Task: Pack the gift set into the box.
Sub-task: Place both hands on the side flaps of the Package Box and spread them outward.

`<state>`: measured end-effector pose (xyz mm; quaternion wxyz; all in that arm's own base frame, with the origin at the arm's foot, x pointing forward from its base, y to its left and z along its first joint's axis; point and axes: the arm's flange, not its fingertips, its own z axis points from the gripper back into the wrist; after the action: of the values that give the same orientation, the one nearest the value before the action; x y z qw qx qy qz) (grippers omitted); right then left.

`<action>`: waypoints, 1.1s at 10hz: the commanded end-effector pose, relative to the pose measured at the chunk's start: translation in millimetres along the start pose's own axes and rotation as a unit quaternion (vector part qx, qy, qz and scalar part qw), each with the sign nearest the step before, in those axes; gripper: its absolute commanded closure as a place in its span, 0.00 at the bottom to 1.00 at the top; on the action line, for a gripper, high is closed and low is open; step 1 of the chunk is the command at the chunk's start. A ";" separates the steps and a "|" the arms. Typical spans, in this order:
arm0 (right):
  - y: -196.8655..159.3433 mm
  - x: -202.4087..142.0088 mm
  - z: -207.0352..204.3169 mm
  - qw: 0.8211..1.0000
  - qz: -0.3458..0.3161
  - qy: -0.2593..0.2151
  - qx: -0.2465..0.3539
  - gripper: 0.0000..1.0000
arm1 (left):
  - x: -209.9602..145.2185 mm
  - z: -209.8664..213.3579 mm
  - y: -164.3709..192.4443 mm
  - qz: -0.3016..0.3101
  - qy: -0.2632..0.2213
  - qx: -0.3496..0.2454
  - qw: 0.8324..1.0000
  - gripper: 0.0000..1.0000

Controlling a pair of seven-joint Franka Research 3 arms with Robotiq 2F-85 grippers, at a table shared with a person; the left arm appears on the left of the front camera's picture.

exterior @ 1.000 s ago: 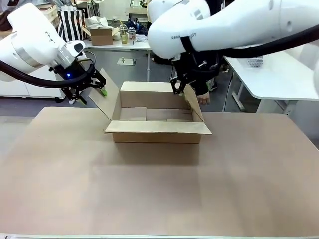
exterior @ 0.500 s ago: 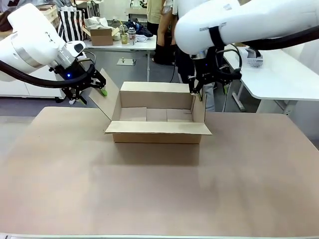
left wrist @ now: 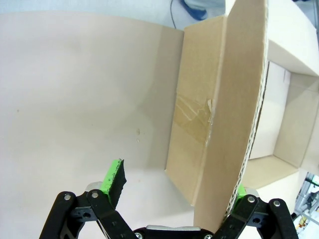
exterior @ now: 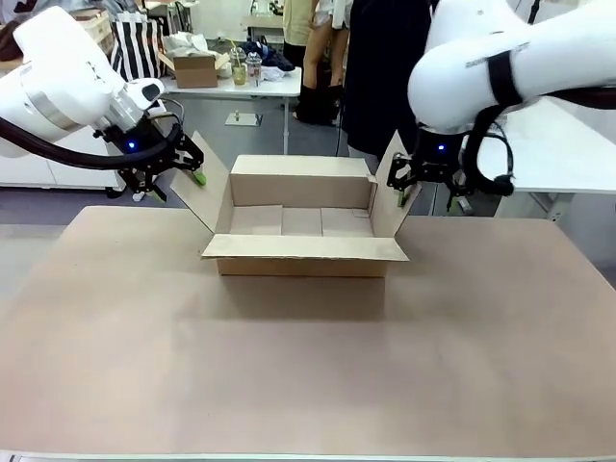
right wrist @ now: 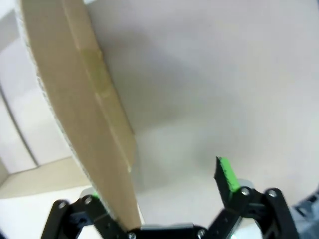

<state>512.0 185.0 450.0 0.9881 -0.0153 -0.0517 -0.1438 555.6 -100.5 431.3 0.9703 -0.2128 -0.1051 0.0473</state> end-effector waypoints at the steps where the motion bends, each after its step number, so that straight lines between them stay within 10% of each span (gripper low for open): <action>1: -30.9 -21.2 -21.4 0.998 -0.021 -0.010 0.064 0.00 | -1.6 1.8 -1.2 0.005 -0.001 0.007 1.000 0.00; 11: -35.4 -15.6 -17.3 0.996 -0.049 -0.019 0.072 0.00 | -1.6 1.8 -1.2 0.005 -0.001 0.007 1.000 0.00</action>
<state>484.4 153.7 428.8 0.9768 0.0661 -0.0816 -0.1869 555.6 -100.5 431.2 0.9703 -0.2128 -0.1050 0.0473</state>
